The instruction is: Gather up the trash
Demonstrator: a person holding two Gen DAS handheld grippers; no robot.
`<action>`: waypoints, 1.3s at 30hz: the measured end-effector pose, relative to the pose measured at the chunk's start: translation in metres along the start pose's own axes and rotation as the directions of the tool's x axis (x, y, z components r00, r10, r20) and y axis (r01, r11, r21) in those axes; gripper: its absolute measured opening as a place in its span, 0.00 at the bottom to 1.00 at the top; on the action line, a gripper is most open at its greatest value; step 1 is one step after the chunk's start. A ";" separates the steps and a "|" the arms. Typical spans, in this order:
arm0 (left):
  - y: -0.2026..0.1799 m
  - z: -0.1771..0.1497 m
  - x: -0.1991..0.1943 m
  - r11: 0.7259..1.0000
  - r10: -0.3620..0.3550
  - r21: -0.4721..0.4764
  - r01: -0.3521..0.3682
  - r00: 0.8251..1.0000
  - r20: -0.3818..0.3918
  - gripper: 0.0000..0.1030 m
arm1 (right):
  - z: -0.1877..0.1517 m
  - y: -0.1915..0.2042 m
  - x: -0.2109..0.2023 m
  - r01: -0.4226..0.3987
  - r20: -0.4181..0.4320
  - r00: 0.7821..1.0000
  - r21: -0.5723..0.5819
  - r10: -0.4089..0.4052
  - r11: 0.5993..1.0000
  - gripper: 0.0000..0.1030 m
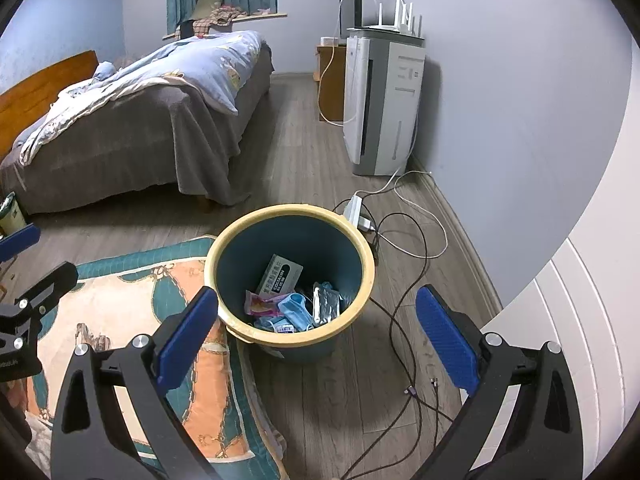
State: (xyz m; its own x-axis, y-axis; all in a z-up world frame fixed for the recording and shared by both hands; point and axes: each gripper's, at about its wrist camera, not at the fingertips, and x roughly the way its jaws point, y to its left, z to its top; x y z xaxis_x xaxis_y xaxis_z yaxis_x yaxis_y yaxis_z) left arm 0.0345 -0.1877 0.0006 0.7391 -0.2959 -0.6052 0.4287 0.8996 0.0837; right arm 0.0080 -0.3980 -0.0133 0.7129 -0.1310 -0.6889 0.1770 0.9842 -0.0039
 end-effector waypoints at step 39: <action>0.001 0.000 -0.005 1.000 -0.006 0.001 0.006 1.000 -0.007 0.95 | 0.000 0.008 0.001 0.011 -0.013 1.000 -0.021 -0.011 1.000 0.94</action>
State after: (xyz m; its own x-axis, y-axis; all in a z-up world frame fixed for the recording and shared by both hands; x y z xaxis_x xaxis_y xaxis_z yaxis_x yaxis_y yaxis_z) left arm 0.0312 -0.1850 0.0044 0.7328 -0.2991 -0.6111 0.4338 0.8974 0.0809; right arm 0.0105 -0.3900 -0.0138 0.7020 -0.1402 -0.6982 0.1704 0.9850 -0.0265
